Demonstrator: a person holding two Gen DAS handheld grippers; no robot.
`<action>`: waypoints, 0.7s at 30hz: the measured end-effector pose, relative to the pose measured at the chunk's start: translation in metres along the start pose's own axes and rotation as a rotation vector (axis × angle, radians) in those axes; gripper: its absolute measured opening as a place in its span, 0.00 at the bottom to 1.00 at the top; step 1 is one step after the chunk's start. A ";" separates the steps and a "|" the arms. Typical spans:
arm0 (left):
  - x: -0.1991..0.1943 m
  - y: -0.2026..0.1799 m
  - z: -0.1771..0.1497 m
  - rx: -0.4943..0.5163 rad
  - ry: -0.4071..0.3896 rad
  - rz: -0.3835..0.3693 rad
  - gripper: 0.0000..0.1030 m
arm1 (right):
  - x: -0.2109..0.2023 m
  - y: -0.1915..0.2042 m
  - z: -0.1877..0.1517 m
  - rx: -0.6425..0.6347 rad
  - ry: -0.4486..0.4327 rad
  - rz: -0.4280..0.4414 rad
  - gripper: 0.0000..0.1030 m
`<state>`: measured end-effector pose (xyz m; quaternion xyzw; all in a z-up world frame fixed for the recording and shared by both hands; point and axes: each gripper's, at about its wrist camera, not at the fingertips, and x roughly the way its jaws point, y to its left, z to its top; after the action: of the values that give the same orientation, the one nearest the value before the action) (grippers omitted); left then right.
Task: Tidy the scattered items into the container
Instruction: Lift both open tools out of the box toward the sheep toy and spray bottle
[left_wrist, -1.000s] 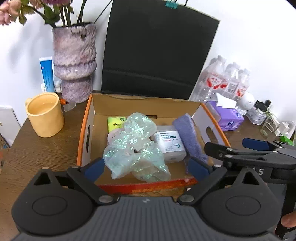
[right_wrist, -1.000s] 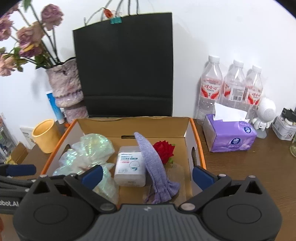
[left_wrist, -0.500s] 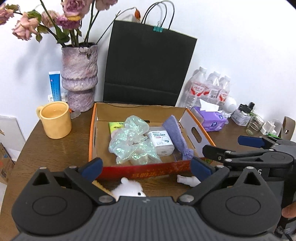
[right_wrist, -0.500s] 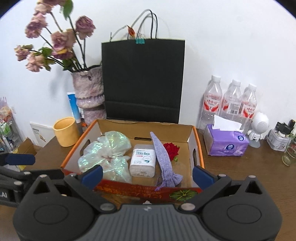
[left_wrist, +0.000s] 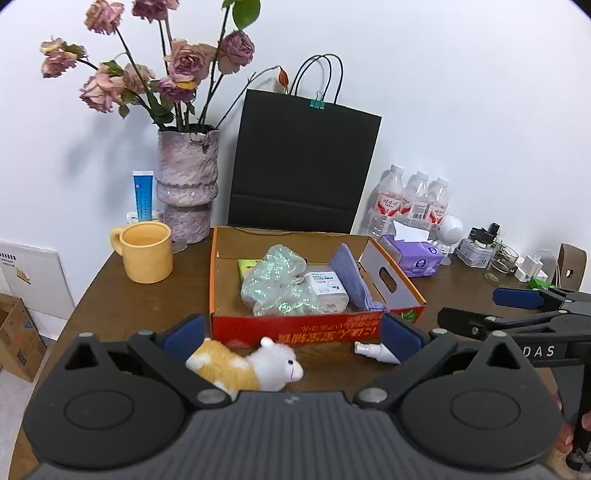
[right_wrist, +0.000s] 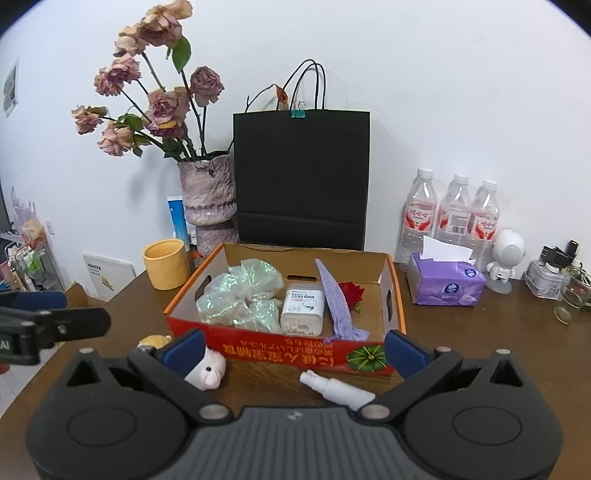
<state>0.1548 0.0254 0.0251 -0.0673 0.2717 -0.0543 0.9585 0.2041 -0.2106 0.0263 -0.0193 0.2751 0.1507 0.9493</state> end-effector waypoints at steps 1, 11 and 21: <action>-0.004 0.000 -0.003 0.003 -0.006 -0.002 1.00 | -0.005 0.000 -0.003 0.000 -0.008 -0.001 1.00; -0.046 0.008 -0.036 0.041 -0.088 -0.030 1.00 | -0.051 0.002 -0.039 -0.005 -0.093 0.006 1.00; -0.060 0.026 -0.082 -0.001 -0.113 -0.023 1.00 | -0.071 0.002 -0.089 -0.012 -0.116 -0.006 1.00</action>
<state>0.0628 0.0516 -0.0171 -0.0740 0.2166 -0.0611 0.9715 0.0999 -0.2387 -0.0117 -0.0173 0.2185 0.1502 0.9640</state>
